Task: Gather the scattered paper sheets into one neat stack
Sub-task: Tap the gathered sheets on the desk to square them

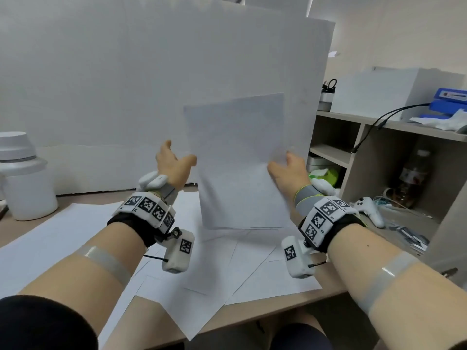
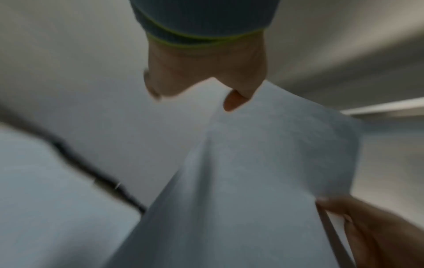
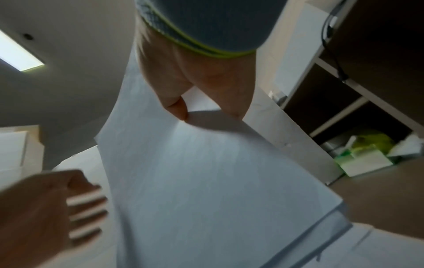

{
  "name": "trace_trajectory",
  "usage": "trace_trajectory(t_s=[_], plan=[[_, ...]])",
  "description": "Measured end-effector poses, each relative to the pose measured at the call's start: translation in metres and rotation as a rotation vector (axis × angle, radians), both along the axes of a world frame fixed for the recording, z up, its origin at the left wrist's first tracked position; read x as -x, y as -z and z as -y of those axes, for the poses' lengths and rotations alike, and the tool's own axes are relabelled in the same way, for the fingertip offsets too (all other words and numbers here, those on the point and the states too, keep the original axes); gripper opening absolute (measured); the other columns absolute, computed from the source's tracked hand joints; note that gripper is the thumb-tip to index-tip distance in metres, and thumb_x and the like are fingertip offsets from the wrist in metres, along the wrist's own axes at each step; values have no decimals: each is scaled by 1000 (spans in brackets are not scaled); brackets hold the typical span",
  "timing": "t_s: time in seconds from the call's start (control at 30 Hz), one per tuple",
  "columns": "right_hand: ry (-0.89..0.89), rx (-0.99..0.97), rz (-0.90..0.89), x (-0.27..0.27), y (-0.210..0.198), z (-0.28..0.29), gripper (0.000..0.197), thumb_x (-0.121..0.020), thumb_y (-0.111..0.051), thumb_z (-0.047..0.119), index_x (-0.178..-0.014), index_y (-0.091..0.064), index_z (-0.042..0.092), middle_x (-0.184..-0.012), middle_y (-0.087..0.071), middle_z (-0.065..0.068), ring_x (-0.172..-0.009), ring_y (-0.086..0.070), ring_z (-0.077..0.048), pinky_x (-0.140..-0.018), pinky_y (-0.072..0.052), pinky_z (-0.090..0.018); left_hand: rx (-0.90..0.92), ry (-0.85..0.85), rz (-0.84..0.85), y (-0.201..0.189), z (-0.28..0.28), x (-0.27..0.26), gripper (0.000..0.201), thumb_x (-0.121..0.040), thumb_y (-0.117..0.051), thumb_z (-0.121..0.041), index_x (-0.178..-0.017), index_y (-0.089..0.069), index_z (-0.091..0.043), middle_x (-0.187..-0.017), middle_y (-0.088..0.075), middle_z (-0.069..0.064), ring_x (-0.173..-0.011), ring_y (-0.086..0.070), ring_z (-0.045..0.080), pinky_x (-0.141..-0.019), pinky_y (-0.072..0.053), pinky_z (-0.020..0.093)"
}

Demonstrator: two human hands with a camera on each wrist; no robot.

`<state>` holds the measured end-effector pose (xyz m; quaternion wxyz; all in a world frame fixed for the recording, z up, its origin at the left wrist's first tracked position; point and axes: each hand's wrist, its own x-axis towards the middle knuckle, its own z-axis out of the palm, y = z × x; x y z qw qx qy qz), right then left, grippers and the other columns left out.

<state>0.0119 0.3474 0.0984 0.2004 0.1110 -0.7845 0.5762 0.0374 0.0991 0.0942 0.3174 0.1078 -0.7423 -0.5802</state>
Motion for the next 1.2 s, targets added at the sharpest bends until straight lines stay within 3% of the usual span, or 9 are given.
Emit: trace_trajectory(t_s=[0.1, 0.17, 0.27, 0.43, 0.57, 0.77, 0.83, 0.97, 1.2], plan=[[-13, 106, 38, 1, 14, 3, 22, -70, -57, 20, -87, -69, 13, -77, -64, 1, -68, -55, -16, -68, -49, -30, -332, 299, 102, 27, 0, 8, 78, -56, -61, -19, -133, -52, -7, -108, -60, 12, -97, -57, 28, -79, -49, 37], [-17, 99, 52, 3, 23, 5, 22, -68, -57, 20, -87, -67, 14, -78, -65, 0, -69, -55, -17, -69, -50, -32, -324, 357, 96, 36, -4, 12, 53, -59, -58, -11, -110, -61, 0, -98, -59, 15, -87, -56, 29, -74, -48, 38], [14, 75, 52, 3, 31, 6, 18, -78, -60, 8, -93, -65, 18, -85, -66, 1, -74, -57, -17, -75, -50, -31, -214, 291, 30, 42, -11, 18, 45, -57, -56, -14, -97, -63, 4, -89, -63, 13, -83, -56, 25, -74, -45, 40], [79, 80, 85, 3, 47, 10, 24, -82, -60, 10, -105, -60, 14, -96, -64, -1, -84, -58, -20, -79, -45, -26, 0, 180, -6, 42, -25, 14, 40, -67, -53, -17, -103, -64, -4, -94, -69, 17, -78, -62, 25, -72, -51, 37], [76, 29, 199, 2, 62, 12, 38, -82, -60, 15, -119, -48, 18, -108, -64, -2, -101, -61, -27, -89, -49, -33, 114, 120, 48, 56, -31, 9, 31, -82, -60, -12, -112, -52, -10, -88, -59, -4, -82, -58, 23, -68, -44, 31], [80, 124, 248, 1, 61, 20, 61, -83, -61, 9, -138, -36, 17, -116, -60, -1, -104, -59, -25, -90, -46, -30, -11, 108, 84, 67, -45, 9, 73, -82, -66, -23, -144, -29, -13, -117, -61, 4, -103, -61, 28, -94, -48, 35], [99, 194, 263, 1, 61, 24, 60, -83, -60, 8, -136, -36, 18, -112, -60, -2, -100, -59, -26, -88, -48, -30, -17, 58, 130, 66, -47, 13, 63, -81, -65, -26, -136, -38, -12, -107, -63, 5, -98, -63, 32, -92, -51, 41], [113, 249, 262, 4, 63, 25, 41, -80, -57, 6, -119, -53, 15, -104, -67, -2, -97, -66, -28, -83, -53, -34, 39, 23, 109, 62, -52, 13, 27, -86, -59, -23, -110, -50, -12, -82, -55, -3, -78, -58, 26, -68, -44, 33], [84, 159, 345, 2, 79, 25, 33, -77, -59, 10, -110, -57, 14, -97, -67, -3, -92, -65, -27, -79, -53, -33, -24, 16, 189, 74, -49, 0, 52, -86, -60, -28, -133, -39, -14, -104, -59, 5, -90, -57, 29, -79, -42, 34]])
